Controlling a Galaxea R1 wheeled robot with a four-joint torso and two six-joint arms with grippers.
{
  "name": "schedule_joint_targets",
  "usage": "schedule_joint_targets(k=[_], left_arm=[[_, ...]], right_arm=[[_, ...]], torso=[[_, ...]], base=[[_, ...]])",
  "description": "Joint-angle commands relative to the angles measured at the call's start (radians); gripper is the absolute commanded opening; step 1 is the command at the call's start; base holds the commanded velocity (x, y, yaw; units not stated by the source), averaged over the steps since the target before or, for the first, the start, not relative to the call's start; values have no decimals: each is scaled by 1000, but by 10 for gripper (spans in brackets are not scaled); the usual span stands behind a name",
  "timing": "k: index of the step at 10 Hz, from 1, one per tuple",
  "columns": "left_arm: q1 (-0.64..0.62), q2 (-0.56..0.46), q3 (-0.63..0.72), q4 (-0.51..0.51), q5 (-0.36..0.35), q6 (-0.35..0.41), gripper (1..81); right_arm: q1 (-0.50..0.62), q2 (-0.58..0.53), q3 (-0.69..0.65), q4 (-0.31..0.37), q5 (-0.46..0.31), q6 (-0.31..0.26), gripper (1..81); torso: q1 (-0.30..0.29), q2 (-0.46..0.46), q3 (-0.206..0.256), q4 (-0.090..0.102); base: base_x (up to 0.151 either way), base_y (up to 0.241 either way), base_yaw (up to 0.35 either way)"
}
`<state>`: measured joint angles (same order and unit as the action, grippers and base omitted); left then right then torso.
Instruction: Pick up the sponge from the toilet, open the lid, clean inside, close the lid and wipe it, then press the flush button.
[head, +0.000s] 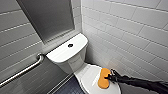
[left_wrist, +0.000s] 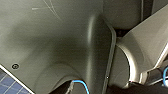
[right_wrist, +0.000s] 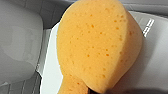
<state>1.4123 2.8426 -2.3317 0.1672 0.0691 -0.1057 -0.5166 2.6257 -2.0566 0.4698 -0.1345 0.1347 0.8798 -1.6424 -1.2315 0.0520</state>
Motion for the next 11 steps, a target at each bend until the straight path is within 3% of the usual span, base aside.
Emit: schedule_joint_targets(k=[1,4,6,11], left_arm=[[10,-12,14,-9,77,3,811],[12,-14,15,-9,77,3,811],[12,-9,17,-9,77,3,811],[13,-24,52,-9,77,5,811]], right_arm=[[-43,-160,149,12,110,28,10],[-93,-242,205,12,137,31,10],[-148,-322,297,10,202,29,10],[-375,-467,429,-3,338,28,10]], torso=[[0,0,0,0],[0,0,0,0],[0,0,0,0],[0,0,0,0]], base=[[0,0,0],[0,0,0],[0,0,0],[0,0,0]])
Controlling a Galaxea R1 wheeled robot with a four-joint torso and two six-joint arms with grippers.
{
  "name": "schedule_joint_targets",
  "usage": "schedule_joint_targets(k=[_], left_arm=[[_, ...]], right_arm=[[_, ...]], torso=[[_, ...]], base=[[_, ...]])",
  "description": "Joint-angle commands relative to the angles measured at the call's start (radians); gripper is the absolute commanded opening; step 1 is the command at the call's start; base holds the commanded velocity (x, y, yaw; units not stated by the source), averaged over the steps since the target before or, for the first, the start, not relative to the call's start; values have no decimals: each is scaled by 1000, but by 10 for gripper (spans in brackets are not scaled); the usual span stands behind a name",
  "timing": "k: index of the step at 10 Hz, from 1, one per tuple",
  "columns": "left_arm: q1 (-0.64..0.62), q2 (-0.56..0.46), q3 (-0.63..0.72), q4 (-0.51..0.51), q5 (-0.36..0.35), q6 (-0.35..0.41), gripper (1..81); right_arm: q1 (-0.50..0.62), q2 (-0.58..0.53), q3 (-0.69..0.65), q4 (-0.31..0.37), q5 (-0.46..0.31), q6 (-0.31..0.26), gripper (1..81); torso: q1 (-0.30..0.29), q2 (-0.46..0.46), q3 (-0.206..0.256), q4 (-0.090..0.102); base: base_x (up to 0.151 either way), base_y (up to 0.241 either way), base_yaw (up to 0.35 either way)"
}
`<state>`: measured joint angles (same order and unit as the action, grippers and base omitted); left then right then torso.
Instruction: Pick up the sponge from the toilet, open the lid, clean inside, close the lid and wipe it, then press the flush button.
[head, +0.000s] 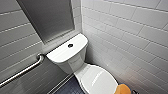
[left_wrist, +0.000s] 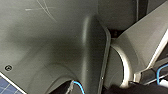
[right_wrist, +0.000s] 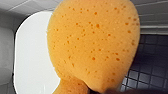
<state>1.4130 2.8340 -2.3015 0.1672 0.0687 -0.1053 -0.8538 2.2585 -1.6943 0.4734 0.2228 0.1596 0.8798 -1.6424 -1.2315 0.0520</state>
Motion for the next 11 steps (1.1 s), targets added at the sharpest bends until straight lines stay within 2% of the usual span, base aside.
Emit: schedule_joint_targets(k=[1,3,4,5,6,7,9,11], left_arm=[[11,-20,23,-9,77,4,811],[11,-22,28,-9,77,4,811],[11,-21,30,-8,77,4,811],[11,-21,33,-6,77,4,811],[11,-21,36,-6,76,4,811],[11,-22,37,-5,75,4,811],[11,-21,37,-3,75,4,811],[11,-13,37,0,75,6,811]], right_arm=[[-89,-127,94,-18,22,3,10],[-204,-221,226,-19,109,5,10],[-250,-308,370,-36,192,1,10],[-268,-366,466,-68,253,-6,10],[-265,-426,552,-111,279,-8,10],[-242,-464,616,-143,277,-9,10],[-149,-468,659,-153,244,-17,10],[-2,-430,636,-150,86,-20,10]], torso=[[0,0,0,0],[0,0,0,0],[0,0,0,0],[0,0,0,0],[0,0,0,0],[0,0,0,0],[0,0,0,0],[0,0,0,0]], base=[[0,0,0],[0,0,0],[0,0,0],[0,0,0],[0,0,0],[0,0,0],[0,0,0],[0,0,0]])
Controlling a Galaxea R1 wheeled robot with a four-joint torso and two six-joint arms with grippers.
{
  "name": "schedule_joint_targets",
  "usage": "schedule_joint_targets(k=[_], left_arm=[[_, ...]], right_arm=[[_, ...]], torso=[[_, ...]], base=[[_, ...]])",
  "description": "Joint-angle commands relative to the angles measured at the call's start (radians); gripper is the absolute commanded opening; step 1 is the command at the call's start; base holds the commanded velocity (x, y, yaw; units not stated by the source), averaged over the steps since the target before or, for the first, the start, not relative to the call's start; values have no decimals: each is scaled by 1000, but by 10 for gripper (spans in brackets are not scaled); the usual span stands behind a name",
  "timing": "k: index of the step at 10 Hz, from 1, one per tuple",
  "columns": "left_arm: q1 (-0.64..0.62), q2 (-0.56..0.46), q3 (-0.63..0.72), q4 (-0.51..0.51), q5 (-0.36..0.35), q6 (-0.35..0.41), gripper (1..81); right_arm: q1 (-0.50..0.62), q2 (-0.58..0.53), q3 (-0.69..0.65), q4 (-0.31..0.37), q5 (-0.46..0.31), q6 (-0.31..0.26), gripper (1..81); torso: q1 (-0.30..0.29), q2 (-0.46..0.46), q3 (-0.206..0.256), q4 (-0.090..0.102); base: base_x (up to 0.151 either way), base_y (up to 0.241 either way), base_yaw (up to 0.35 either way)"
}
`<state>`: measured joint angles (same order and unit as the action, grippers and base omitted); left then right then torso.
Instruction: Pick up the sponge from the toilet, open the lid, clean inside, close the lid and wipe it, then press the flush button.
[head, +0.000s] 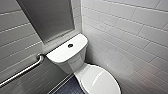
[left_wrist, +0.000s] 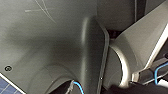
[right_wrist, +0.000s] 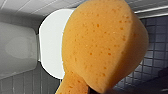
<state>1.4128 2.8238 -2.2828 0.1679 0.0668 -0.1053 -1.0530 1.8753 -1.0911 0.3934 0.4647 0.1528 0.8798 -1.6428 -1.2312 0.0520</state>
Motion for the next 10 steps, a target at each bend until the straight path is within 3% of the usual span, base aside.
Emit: schedule_joint_targets(k=[1,3,5,8,10], left_arm=[[12,-4,19,-1,76,6,811],[10,-6,17,-1,73,4,811],[9,-4,17,-5,73,4,811],[10,-4,17,-8,65,4,811],[10,-12,19,-11,65,3,811]], right_arm=[[272,-26,22,-62,-207,-13,10],[398,52,-70,-38,-317,-12,10],[518,212,-262,-16,-473,-9,10],[599,417,-534,-21,-605,-7,10],[652,525,-629,-24,-669,-6,10]], torso=[[0,0,0,0],[0,0,0,0],[0,0,0,0],[0,0,0,0],[0,0,0,0]], base=[[0,0,0],[0,0,0],[0,0,0],[0,0,0],[0,0,0]])
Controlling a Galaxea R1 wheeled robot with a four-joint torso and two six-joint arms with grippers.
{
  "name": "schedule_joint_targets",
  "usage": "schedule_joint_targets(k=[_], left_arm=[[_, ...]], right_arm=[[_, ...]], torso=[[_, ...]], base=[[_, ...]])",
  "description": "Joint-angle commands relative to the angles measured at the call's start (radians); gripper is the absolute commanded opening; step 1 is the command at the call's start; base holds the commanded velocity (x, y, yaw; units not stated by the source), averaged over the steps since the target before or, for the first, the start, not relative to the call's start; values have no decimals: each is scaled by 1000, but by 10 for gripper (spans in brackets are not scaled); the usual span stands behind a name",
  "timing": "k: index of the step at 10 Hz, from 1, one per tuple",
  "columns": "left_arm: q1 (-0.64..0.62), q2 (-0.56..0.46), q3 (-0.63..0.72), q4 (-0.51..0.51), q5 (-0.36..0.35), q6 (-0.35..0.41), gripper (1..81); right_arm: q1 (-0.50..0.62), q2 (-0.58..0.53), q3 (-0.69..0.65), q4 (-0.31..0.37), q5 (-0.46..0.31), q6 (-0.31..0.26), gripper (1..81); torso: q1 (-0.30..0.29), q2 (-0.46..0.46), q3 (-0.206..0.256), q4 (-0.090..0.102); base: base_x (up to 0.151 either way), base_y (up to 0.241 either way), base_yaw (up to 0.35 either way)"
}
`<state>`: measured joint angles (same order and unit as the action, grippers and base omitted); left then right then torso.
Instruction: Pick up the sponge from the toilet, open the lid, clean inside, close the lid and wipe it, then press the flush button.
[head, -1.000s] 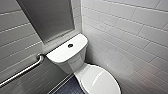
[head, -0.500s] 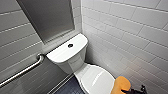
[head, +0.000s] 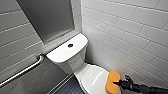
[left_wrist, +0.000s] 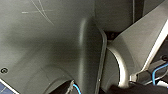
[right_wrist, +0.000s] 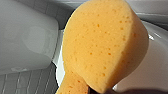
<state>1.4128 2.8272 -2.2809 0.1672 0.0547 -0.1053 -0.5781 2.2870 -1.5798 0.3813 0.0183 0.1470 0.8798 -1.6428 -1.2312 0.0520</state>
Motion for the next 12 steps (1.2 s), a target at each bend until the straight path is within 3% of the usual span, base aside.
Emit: schedule_joint_targets(k=[1,7,12], left_arm=[[10,-17,12,-11,77,3,811],[12,-23,9,-12,77,1,811],[21,-35,12,-12,79,-2,811]], right_arm=[[197,164,-176,-12,-240,2,10],[267,448,-446,-38,-299,0,10],[224,562,-597,-39,-236,-7,10]], torso=[[0,0,0,0],[0,0,0,0],[0,0,0,0]], base=[[0,0,0],[0,0,0],[0,0,0]])
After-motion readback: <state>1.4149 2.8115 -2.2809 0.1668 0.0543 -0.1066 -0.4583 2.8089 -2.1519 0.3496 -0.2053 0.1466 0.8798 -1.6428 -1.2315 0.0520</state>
